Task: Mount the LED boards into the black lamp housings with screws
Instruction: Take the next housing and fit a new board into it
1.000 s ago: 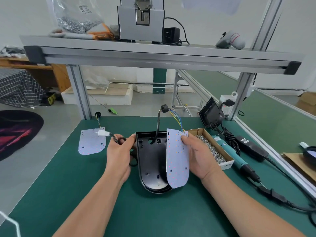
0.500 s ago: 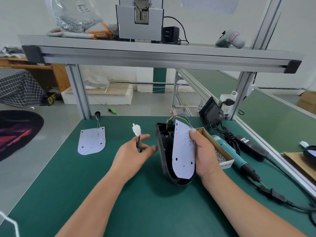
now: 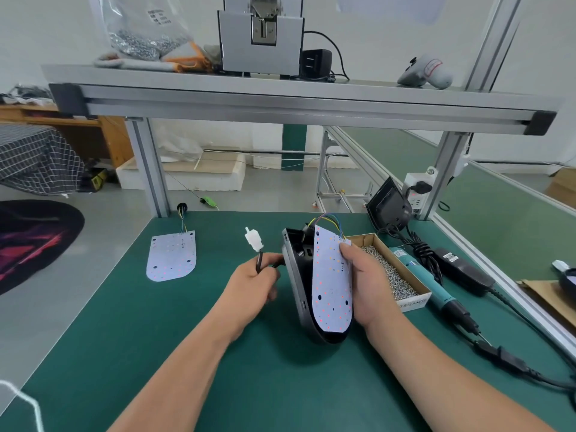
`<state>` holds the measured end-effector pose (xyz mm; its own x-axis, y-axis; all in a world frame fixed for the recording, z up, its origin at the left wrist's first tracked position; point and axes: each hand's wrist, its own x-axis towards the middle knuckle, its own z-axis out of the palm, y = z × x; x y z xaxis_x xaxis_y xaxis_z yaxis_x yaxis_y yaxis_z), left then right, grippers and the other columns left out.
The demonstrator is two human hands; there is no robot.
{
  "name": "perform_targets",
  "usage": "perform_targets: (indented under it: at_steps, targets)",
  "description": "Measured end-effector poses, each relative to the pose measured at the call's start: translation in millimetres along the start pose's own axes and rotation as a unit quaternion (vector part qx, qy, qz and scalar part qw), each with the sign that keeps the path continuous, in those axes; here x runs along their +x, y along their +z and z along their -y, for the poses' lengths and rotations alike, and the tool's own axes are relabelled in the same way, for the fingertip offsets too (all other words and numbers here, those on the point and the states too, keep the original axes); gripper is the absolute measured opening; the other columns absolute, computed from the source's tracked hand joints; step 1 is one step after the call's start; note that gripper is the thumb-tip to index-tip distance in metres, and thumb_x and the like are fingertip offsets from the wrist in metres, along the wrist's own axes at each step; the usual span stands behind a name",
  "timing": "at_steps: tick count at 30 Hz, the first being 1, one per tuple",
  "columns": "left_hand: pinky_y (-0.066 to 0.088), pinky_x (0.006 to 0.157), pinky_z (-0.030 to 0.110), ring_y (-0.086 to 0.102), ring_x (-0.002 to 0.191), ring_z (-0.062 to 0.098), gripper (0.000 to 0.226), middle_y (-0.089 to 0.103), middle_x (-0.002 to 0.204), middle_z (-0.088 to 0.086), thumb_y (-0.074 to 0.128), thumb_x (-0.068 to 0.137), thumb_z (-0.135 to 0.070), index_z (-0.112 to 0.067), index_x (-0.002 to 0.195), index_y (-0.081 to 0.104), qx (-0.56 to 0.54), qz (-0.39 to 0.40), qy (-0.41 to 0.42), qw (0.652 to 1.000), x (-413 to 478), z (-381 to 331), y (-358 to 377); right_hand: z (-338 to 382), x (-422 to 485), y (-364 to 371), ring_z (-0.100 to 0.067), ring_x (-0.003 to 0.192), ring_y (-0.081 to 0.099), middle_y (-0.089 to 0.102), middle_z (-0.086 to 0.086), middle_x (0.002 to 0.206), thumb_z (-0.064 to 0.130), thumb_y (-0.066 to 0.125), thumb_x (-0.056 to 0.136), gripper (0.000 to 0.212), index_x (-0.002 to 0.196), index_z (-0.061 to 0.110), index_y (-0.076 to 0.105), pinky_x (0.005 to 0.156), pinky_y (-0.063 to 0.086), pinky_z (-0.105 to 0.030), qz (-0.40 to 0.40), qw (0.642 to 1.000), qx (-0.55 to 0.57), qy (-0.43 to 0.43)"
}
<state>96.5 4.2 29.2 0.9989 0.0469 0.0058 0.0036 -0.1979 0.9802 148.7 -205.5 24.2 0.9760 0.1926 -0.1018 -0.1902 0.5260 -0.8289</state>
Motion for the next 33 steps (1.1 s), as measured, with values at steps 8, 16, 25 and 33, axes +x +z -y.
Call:
perform_targets:
  at_steps: [8, 16, 25, 33]
  targets:
    - [0.055, 0.079, 0.042, 0.048, 0.073, 0.021, 0.035, 0.051, 0.085, 0.009, 0.065, 0.07, -0.04, -0.017, 0.096, 0.067, -0.219, 0.002, -0.075, 0.973, 0, -5, -5, -3, -2, 5, -0.033, 0.089, 0.067, 0.071, -0.015, 0.103, 0.022, 0.054, 0.102, 0.029, 0.123, 0.006, 0.066, 0.083, 0.054, -0.041, -0.005, 0.999, 0.002, 0.041]
    - [0.062, 0.093, 0.057, 0.069, 0.075, 0.023, 0.047, 0.071, 0.077, 0.0, 0.075, 0.077, -0.068, -0.021, 0.08, 0.082, -0.324, -0.037, -0.083, 0.942, 8, 5, -10, 2, -1, -1, -0.032, 0.081, 0.064, 0.069, -0.019, 0.091, 0.019, 0.069, 0.083, 0.021, 0.098, 0.004, 0.068, 0.071, 0.05, -0.036, -0.018, 0.993, -0.117, 0.026]
    - [0.059, 0.054, 0.031, 0.058, 0.043, 0.009, 0.056, 0.059, 0.052, -0.009, 0.059, 0.107, -0.034, -0.02, 0.055, 0.075, -0.392, -0.067, -0.101, 0.912, 7, 0, -14, -1, 0, 2, -0.016, 0.106, 0.067, 0.072, 0.006, 0.118, 0.005, 0.057, 0.095, 0.046, 0.126, 0.036, 0.071, 0.091, 0.05, -0.034, -0.048, 0.939, -0.331, -0.081]
    - [0.056, 0.05, 0.03, 0.049, 0.04, 0.009, 0.059, 0.053, 0.049, -0.008, 0.061, 0.103, -0.028, -0.019, 0.045, 0.064, -0.386, -0.056, -0.122, 0.913, 11, 3, -15, 2, -7, 19, -0.008, 0.141, 0.038, 0.049, 0.009, 0.148, 0.019, 0.056, 0.104, 0.043, 0.147, 0.021, 0.056, 0.121, 0.03, -0.029, -0.053, 0.772, -0.572, -0.272]
